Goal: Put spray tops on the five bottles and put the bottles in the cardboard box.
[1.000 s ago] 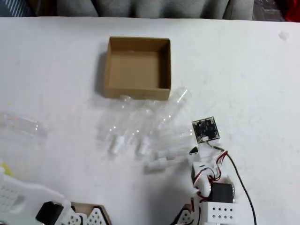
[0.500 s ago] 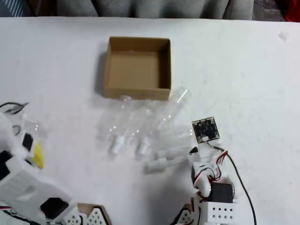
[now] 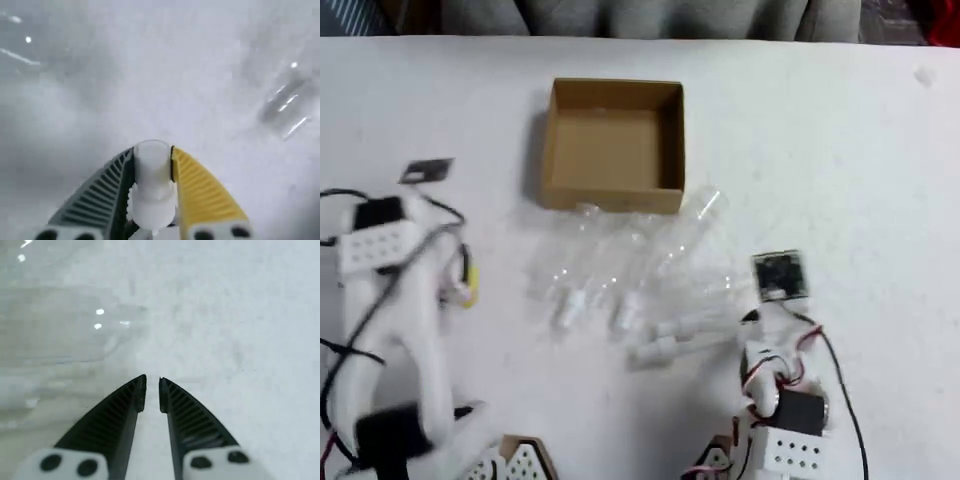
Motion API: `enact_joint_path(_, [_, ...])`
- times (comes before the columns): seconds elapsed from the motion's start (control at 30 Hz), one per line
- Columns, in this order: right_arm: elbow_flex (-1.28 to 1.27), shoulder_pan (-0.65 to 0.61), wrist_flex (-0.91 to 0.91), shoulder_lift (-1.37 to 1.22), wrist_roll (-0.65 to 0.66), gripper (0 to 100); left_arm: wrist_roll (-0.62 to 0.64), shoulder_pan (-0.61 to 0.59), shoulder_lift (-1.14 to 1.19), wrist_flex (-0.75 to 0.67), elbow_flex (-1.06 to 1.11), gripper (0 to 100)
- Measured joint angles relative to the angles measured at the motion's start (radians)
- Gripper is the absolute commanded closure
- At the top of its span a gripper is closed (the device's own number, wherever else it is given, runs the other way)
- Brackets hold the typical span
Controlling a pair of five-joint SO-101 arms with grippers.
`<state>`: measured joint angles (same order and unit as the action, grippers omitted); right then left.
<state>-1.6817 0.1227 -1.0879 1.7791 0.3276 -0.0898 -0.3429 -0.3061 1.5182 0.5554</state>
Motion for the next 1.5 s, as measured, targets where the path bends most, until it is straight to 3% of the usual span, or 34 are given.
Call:
enact_joint_path(0.1, [0.000,0.150,0.104,0.000,-0.002,98.3,0.074,0.163,-0.110,-0.080,0.072,98])
enact_joint_path(0.43, [0.000,0.672,0.333,0.000,-0.002,98.4,0.098,0.700,-0.377,-0.354,0.281,98])
enact_joint_path(0.6, [0.017,0.822,0.410,0.002,-0.002,98.4,0.315,0.856,-0.394,-0.555,0.287,98])
enact_joint_path(0.77, [0.023,0.867,0.420,0.000,0.015,98.4,0.512,0.937,-0.267,-0.750,0.287,98])
enact_joint_path(1.13, [0.040,0.893,0.457,0.000,0.071,98.4,0.526,1.097,0.135,-0.921,0.112,97])
enact_joint_path(1.4, [0.040,0.893,0.456,0.000,0.089,98.4,0.526,1.163,0.308,-0.921,-0.028,66])
enact_joint_path(1.5, [0.040,0.893,0.431,0.000,0.115,98.4,0.526,1.163,0.328,-0.921,-0.028,63])
